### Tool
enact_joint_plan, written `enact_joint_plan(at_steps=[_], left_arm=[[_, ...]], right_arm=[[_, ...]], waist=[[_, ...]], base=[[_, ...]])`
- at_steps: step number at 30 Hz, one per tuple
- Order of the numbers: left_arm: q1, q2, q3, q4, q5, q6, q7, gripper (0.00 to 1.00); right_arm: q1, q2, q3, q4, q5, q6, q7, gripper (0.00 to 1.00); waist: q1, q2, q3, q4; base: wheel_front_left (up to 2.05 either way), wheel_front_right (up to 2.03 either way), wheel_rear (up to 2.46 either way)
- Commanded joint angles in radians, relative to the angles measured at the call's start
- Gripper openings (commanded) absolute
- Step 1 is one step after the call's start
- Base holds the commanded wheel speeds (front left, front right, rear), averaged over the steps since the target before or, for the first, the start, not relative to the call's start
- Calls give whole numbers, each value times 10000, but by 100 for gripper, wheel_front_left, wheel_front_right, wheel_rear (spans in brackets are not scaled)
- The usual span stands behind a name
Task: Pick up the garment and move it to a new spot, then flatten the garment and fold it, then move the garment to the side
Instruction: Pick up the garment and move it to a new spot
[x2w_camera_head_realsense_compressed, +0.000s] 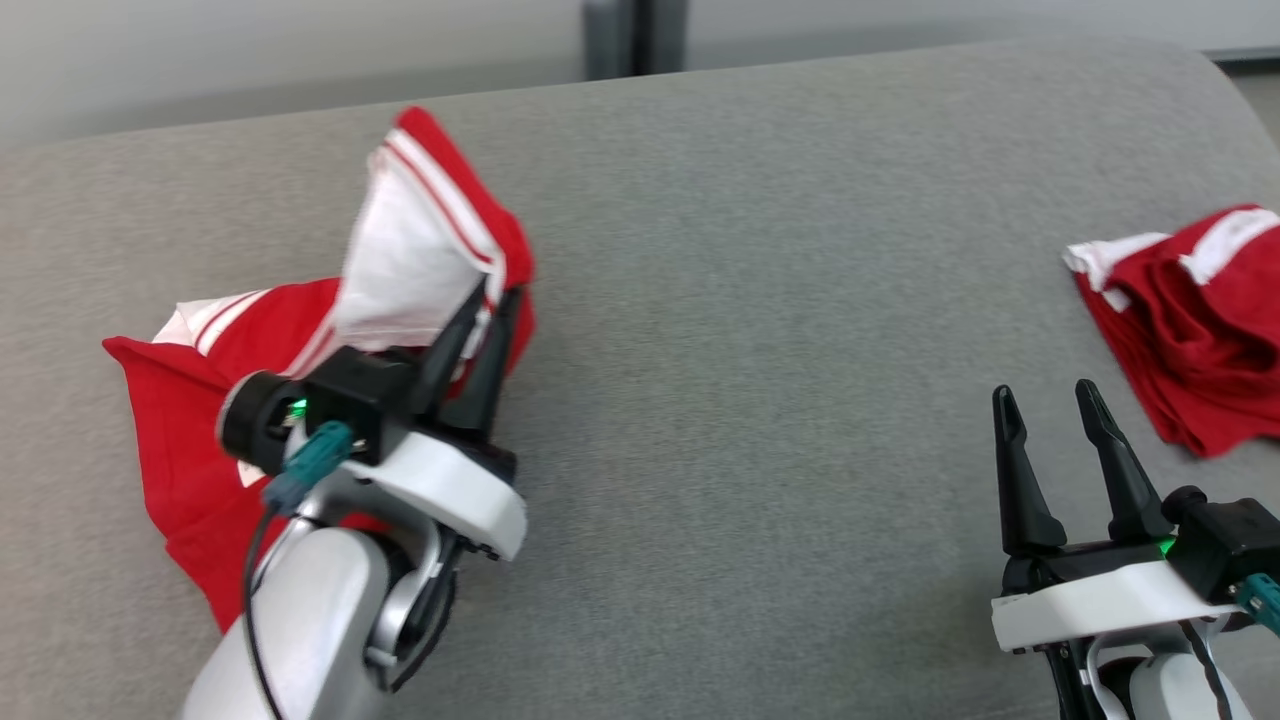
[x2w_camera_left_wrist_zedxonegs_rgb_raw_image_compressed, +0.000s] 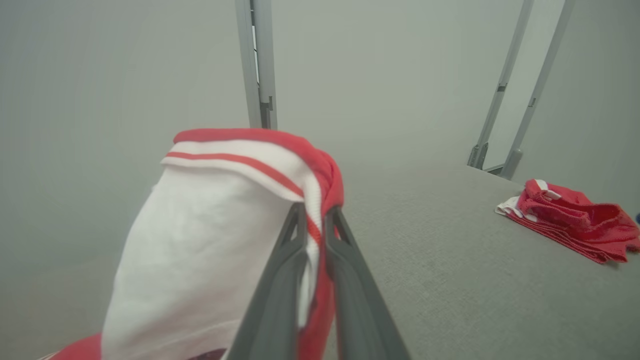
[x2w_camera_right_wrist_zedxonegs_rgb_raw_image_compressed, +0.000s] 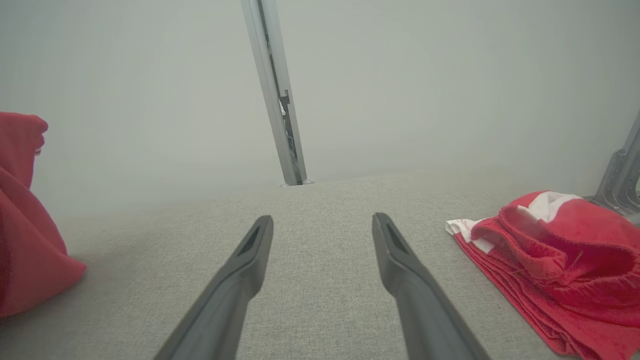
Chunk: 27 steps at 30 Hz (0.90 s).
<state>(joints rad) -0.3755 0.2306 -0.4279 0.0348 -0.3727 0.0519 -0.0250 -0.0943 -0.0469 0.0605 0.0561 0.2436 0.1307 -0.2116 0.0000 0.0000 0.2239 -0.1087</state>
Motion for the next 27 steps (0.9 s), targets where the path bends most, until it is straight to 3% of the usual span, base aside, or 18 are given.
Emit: enact_joint_plan(at_steps=[1, 6, 11, 12, 13, 22, 27], left_arm=[[-279, -32, -125, 113, 101, -117, 62, 0], [-1488, -720, -1045, 1634, 378, -643, 134, 0], [-2023, -1029, -1467, 2651, 367, -1045, 82, 0], [-2133, -1153, -1628, 3019, 242, -1191, 107, 26], [-2244, -1231, -1785, 3300, 205, -1318, 19, 100], [-2111, -1235, -2531, 2775, -122, -1679, -350, 100], [-1746, -836, -1815, 1940, -252, -973, -852, 100]], right_arm=[[-155, -47, -6, 55, 87, 2, -124, 100], [-320, -41, 137, 485, 513, 2, -439, 100], [-384, -41, 125, 672, 755, 2, -530, 100], [-406, -44, 138, 724, 839, 2, -545, 100], [-455, -44, 146, 756, 871, 2, -544, 100], [-675, -47, -101, 666, 618, 2, -545, 100], [-707, -50, -445, 671, 239, 2, -545, 100]], waist=[[0, 0, 280, -654], [0, 0, 1074, -2539], [0, 0, 1488, -2949], [0, 0, 1574, -2964], [0, 0, 1618, -2945], [0, 0, 1192, -2224], [0, 0, 707, -1373]], base=[[0, 0, 0], [0, 0, 0], [0, 0, 0], [0, 0, 0], [0, 0, 0], [0, 0, 0], [0, 0, 0]])
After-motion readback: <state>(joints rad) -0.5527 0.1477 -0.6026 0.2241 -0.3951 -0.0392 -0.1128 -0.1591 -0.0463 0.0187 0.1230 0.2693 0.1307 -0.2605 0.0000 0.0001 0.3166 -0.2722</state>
